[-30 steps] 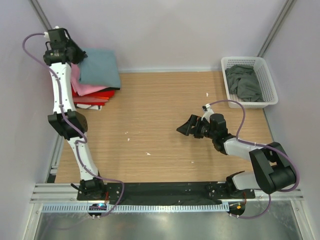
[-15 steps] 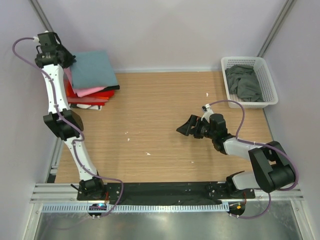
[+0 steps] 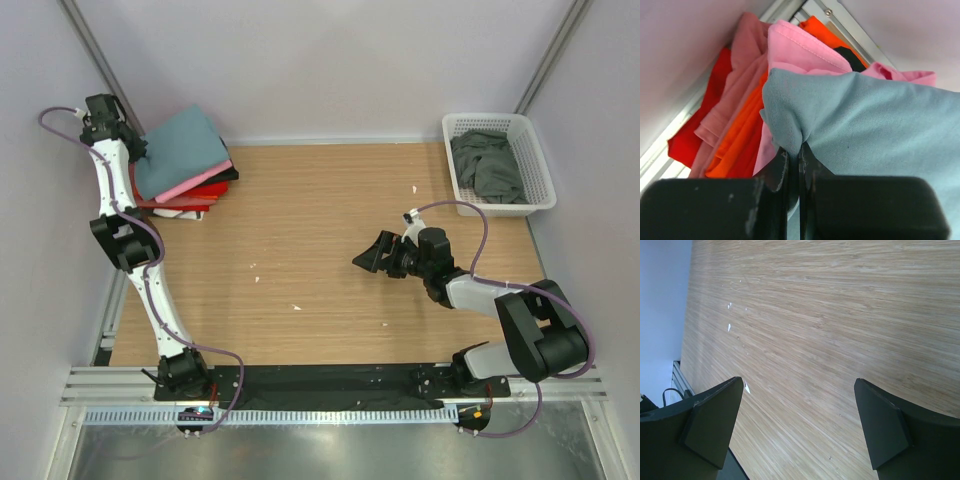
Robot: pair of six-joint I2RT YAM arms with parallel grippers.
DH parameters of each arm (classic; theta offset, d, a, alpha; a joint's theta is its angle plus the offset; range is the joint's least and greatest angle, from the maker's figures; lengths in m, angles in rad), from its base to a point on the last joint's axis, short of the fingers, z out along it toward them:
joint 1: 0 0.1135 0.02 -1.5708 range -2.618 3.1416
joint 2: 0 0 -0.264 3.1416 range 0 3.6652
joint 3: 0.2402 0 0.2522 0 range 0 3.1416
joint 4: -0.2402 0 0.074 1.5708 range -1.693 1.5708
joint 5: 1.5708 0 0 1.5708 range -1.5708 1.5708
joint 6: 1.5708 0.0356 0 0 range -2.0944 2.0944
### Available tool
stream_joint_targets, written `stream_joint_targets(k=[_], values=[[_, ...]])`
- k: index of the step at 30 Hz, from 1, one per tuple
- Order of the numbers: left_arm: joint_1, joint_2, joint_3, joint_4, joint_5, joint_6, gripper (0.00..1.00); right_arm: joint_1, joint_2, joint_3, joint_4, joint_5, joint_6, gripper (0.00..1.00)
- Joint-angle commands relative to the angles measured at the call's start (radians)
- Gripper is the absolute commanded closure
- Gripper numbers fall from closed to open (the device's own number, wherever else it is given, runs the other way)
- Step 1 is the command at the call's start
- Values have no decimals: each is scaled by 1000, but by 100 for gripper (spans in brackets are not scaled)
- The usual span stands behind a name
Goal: Fold and stack the t-shirts
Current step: Neatly place the folded tshirt to the corner
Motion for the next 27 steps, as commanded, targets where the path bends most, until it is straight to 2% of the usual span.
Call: stream_joint_targets(k=[1,7,9,10,11,13,14,17,21,27], values=[[13,17,57,41,-87,50,100,4,6,32,42,-10,-5,0],[13,92,57,29,-98,66,100,4,9,34,40,-11,-3,0],[15,103,57,21,-87,64,96,4,11,35,42,-11,-3,0],[15,101,58,20,-80,63,93,4,11,35,40,-11,-2,0],[15,98,60,18,-71,63,82,2,14,37,39,-11,-3,0],[15,74,57,19,-64,58,71,4,12,37,40,-12,-3,0],[15,62,57,24,-58,57,61,4,12,37,40,-11,-3,0],[16,13,35,33,-61,44,45,5,9,34,42,-11,-3,0],[21,-35,5,27,-77,37,36,2,2,26,46,-10,-3,0],[21,-116,-76,27,-104,17,35,4,-6,20,57,-11,-2,0]])
